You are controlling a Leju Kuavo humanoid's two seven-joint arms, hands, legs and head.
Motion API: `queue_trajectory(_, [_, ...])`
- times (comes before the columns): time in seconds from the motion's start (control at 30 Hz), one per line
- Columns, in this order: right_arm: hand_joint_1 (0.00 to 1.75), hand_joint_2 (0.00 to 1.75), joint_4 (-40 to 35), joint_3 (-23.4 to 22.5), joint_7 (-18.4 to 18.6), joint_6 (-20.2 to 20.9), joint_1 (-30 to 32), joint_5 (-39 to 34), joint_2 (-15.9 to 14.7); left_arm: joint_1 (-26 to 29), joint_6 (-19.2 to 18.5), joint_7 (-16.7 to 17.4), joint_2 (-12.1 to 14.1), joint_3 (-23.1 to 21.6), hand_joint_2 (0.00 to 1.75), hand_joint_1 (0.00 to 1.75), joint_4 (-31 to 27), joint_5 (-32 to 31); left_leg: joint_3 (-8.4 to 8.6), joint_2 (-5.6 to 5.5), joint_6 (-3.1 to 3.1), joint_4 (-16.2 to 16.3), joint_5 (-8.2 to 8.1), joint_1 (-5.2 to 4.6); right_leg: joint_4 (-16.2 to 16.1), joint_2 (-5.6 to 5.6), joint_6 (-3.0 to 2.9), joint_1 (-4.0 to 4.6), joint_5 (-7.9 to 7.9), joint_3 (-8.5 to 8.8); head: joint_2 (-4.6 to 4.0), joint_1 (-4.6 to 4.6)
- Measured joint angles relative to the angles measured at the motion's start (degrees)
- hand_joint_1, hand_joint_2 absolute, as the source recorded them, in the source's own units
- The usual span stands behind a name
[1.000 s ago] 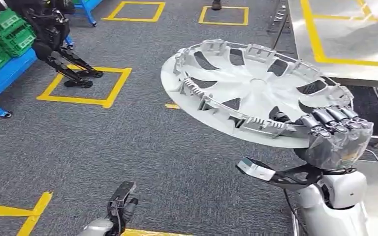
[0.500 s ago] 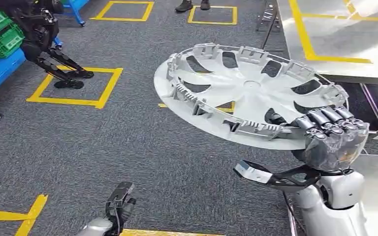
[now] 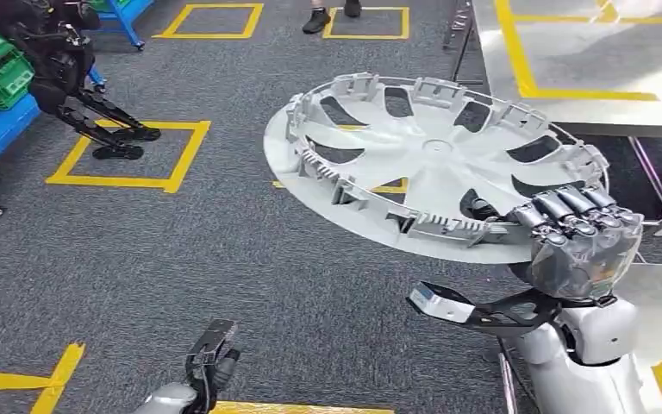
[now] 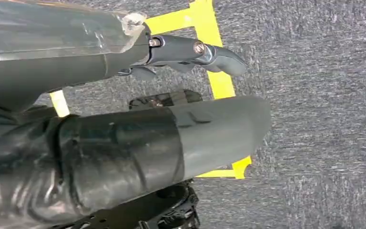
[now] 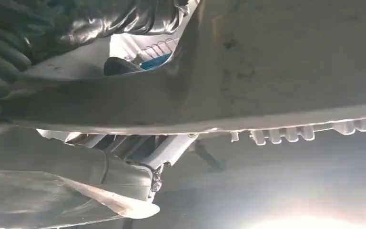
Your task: Take the parts from the cabinet and place them on the table.
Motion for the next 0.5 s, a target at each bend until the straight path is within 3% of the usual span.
queue_trajectory(0.03, [1.75,1.75,0.0,0.0,0.0,0.0,0.0,0.0,0.0,0.0,0.2,0.0,0.0,0.0,0.0,0.0,0.0,0.0,-0.01,0.0,-0.33,0.0,-0.03,0.05,0.0,0.0,0.0,0.02,0.0,-0.01,0.0,0.0])
queue_trajectory(0.33, [1.75,1.75,0.0,0.0,-1.6,0.0,0.0,0.0,0.0,0.1,0.8,0.0,0.0,0.0,0.0,0.0,0.0,-0.1,-0.16,0.0,-0.36,0.2,0.0,-0.17,0.0,-0.03,0.02,-0.19,0.12,0.0,0.0,0.02])
queue_trajectory(0.5, [1.75,1.75,0.0,0.0,-2.1,0.0,0.1,0.0,0.1,0.2,0.8,-0.1,0.1,0.0,0.0,0.0,0.0,-0.1,-0.53,0.0,0.34,1.0,-0.35,-0.37,0.0,-0.03,0.45,-0.47,0.36,-0.05,0.0,-0.04])
